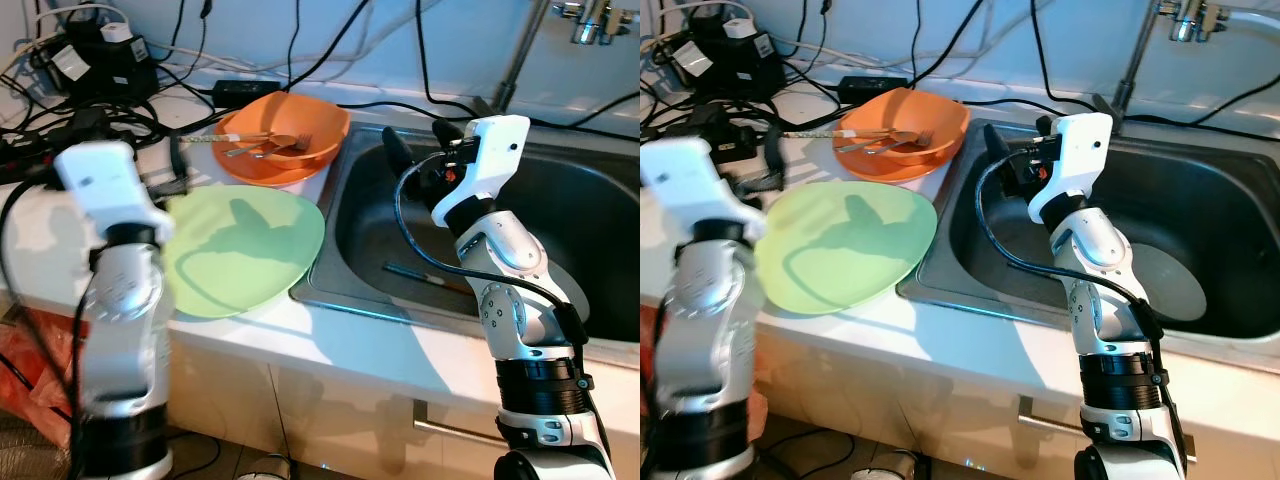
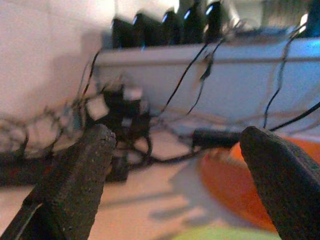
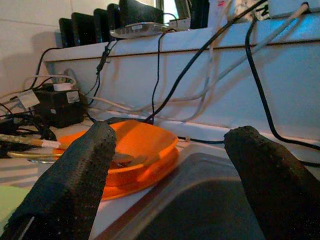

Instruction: Kitchen organization

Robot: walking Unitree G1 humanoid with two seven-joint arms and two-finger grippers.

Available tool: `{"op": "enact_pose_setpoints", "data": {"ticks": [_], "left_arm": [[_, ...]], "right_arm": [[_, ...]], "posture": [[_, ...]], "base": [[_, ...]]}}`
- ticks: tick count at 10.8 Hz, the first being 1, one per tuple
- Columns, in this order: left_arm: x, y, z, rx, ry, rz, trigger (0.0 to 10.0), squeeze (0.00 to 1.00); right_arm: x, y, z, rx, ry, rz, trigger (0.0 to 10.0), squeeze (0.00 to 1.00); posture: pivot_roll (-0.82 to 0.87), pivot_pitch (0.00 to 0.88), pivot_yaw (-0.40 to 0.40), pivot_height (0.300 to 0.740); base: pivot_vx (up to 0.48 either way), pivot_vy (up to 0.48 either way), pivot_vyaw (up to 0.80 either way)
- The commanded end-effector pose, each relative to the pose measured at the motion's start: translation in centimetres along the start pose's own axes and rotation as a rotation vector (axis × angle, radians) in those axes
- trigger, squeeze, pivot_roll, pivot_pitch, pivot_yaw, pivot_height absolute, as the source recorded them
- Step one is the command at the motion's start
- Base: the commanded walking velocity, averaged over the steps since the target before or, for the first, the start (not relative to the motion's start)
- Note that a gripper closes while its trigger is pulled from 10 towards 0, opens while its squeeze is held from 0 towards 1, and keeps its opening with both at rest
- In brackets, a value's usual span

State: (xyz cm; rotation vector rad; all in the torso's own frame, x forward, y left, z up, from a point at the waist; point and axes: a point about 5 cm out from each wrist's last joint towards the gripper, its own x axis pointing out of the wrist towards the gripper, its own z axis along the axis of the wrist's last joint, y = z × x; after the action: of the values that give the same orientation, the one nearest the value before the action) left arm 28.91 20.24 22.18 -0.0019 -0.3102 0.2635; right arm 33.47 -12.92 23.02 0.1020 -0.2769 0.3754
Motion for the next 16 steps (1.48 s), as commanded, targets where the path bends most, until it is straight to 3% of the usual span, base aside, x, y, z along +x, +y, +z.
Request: {"op": "enact_pose_setpoints", "data": {"ticks": [1,3,5,8,9,13,16], "left_arm": [[-0.6,0.6,-0.4,-0.027,0.049,0.019,10.0,0.00],[-2.2,2.1,-1.7,0.002,0.128,0.017,10.0,0.00],[-2.6,3.4,-3.0,-0.056,0.232,0.124,10.0,0.00],[-3.0,3.4,-4.9,-0.188,0.398,0.139,10.0,0.00],[-3.1,2.7,-5.3,-0.263,0.454,0.106,10.0,0.00],[-3.0,-0.7,-6.7,-0.518,0.650,-0.053,10.0,0.00],[-3.0,-2.6,-7.4,-0.505,0.766,-0.200,10.0,0.00]], "right_arm": [[0.2,-0.2,0.3,0.000,0.004,0.010,10.0,0.00],[0.2,-0.5,0.3,-0.012,0.017,0.034,10.0,0.00],[0.0,-0.3,0.4,-0.013,0.034,0.098,10.0,0.00],[-0.1,1.1,0.6,0.031,0.069,0.269,10.0,0.00],[-0.7,2.0,0.5,0.036,0.100,0.386,10.0,0.00],[-2.1,3.1,-0.3,0.035,0.181,0.528,10.0,0.00],[-2.9,3.4,-0.6,0.047,0.234,0.609,10.0,0.00]], "posture": [[0.15,0.059,0.017,0.740],[0.16,0.063,0.018,0.740],[0.16,0.059,0.013,0.740],[0.17,0.056,0.017,0.740],[0.17,0.055,0.020,0.740],[0.16,0.058,0.033,0.740],[0.16,0.063,0.046,0.740]], "base": [[0.000,0.000,0.00],[0.000,0.000,0.00],[0.000,0.000,0.00],[0.000,0.000,0.00],[0.000,0.000,0.00],[0.000,0.000,0.00],[0.000,0.000,0.00]]}}
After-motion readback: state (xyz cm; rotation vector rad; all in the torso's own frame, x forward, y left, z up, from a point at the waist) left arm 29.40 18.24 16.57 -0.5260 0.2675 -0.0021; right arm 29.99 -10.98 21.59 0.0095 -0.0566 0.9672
